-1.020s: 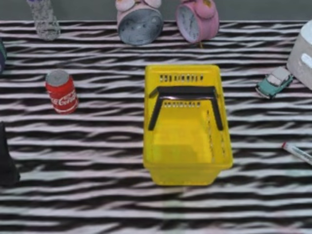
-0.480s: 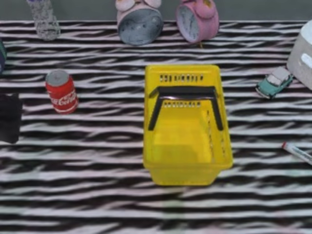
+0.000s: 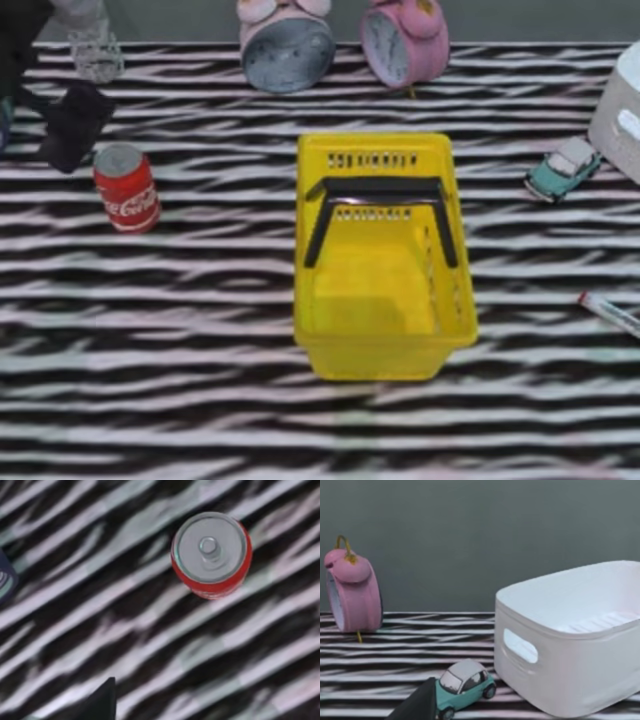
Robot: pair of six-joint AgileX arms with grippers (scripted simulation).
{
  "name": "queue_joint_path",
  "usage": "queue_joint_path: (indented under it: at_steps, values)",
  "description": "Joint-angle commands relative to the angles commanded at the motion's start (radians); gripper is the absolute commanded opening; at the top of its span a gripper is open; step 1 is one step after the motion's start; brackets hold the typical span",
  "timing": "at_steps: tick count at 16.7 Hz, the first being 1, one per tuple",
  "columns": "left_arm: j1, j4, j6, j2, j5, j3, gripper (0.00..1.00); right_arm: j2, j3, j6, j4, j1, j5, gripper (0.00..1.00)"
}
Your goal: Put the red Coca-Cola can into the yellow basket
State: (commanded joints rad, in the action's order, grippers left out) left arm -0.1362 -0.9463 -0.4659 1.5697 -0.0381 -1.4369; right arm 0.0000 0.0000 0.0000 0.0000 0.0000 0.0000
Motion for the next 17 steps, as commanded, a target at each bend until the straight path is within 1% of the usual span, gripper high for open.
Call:
queue_joint_path:
  at_steps: [5,9,12,17]
  values:
    - [-0.011,-0.239,-0.119,0.45,0.015,-0.407,1.0,0.0,0.0,0.0,0.0,0.0,0.0,1.0]
    - [-0.013,-0.366,-0.183,0.7,0.027,-0.635,1.0,0.0,0.0,0.0,0.0,0.0,0.0,1.0]
    - [-0.012,-0.413,-0.208,0.794,0.032,-0.722,1.0,0.0,0.0,0.0,0.0,0.0,0.0,1.0]
    - [-0.012,-0.419,-0.211,0.805,0.033,-0.733,1.0,0.0,0.0,0.0,0.0,0.0,0.0,1.0]
